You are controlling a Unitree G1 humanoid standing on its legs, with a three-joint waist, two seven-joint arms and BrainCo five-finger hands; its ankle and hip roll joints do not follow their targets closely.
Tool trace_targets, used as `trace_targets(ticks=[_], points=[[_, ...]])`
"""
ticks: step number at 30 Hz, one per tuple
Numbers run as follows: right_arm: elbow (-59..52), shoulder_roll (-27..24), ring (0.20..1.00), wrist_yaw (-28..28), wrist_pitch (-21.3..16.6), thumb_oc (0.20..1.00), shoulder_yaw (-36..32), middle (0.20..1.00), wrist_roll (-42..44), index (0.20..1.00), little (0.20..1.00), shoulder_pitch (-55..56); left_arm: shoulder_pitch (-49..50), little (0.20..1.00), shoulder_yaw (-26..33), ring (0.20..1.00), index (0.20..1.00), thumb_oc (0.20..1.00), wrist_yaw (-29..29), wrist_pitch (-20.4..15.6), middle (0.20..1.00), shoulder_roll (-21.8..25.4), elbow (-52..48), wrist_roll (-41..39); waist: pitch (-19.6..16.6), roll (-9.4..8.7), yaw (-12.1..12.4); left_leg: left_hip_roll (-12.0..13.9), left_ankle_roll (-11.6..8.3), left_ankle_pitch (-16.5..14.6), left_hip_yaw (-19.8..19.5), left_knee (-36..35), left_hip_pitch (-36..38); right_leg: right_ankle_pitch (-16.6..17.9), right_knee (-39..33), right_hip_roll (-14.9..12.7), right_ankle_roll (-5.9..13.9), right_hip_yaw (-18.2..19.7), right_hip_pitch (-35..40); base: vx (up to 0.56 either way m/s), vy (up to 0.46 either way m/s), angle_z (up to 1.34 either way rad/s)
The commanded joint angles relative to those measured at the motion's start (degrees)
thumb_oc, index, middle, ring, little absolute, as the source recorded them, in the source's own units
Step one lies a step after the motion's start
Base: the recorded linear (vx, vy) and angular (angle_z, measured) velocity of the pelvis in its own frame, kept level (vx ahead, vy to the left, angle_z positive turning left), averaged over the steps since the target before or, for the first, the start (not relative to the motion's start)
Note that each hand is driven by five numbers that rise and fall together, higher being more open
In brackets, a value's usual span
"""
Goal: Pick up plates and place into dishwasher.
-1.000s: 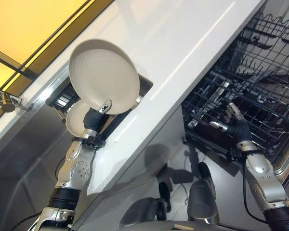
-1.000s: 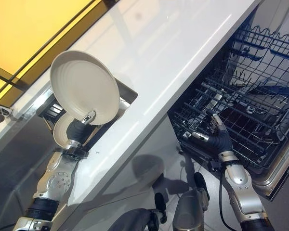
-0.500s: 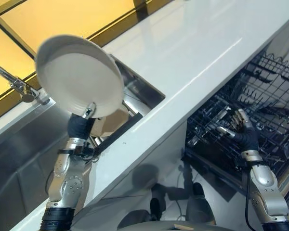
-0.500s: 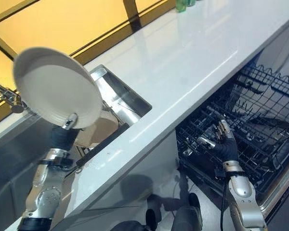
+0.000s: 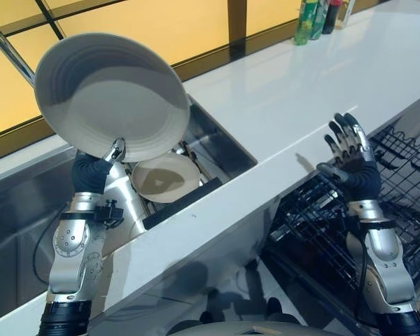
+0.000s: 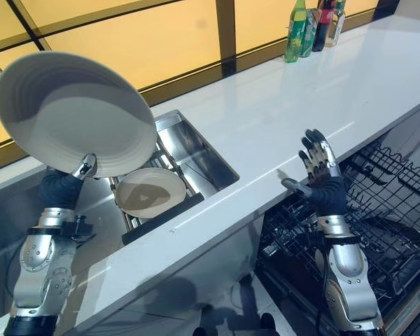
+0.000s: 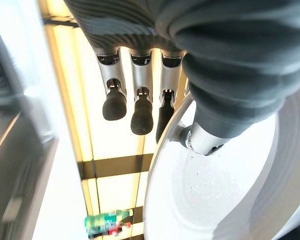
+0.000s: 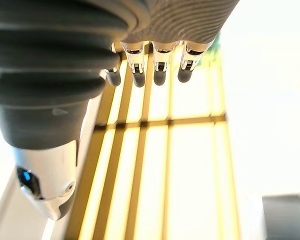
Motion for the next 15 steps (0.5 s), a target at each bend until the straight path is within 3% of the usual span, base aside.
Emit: trace_targets(ticks=[1, 5, 11, 15], points=[[-4.7, -0.67, 1.0, 2.55, -3.2, 1.0, 3.65, 1.0, 2.93, 1.0, 1.0, -4.97, -6.99, 0.2, -3.86, 0.2, 0.2, 0.2, 0.51, -5.07, 0.2, 5.84, -2.61, 4.99, -4.21, -2.43, 2.16, -2.82, 1.34, 0.48, -1.64, 0.15, -3.21, -8.86, 5.52, 2.81, -1.12, -1.23, 2.42, -0.07, -0.115, 0.09], [-4.42, 0.13, 1.0, 1.84, -2.03, 1.0, 8.44, 1.0, 2.79, 1.0, 1.0, -9.04, -9.91, 0.2, -8.84, 0.2, 0.2, 0.2, 1.29, -5.2, 0.2, 6.02, -2.92, 8.41, -4.6, -2.63, 2.58, -2.42, 1.12, 0.7, -1.73, -0.26, -2.75, -8.76, 4.95, 3.41, -1.36, -1.5, 3.19, -0.05, -0.091, 0.12], [-3.87, 0.86, 1.0, 0.86, -1.03, 1.0, 14.84, 1.0, 2.44, 1.0, 1.0, -12.83, -13.26, 0.2, -15.84, 0.2, 0.2, 0.2, 2.46, -8.78, 0.2, 7.03, -3.93, 16.98, -5.08, -3.11, 2.93, -1.9, 0.9, 0.32, -1.47, 0.14, -2.44, -9.04, 4.91, 4.19, -1.72, -1.59, 3.74, -0.04, -0.064, 0.01], [-3.52, 0.26, 1.0, -0.44, -1.79, 1.0, 16.76, 1.0, 1.08, 1.0, 1.0, -13.41, -13.16, 0.2, -18.91, 0.2, 0.2, 0.2, -1.83, -7.58, 0.2, 7.67, -4.83, 14.36, -5.23, -3.3, 3.05, -1.81, 0.93, -0.12, -1.13, 0.81, -2.33, -9.13, 4.96, 4.5, -1.9, -1.52, 3.93, -0.01, -0.026, 0.0]])
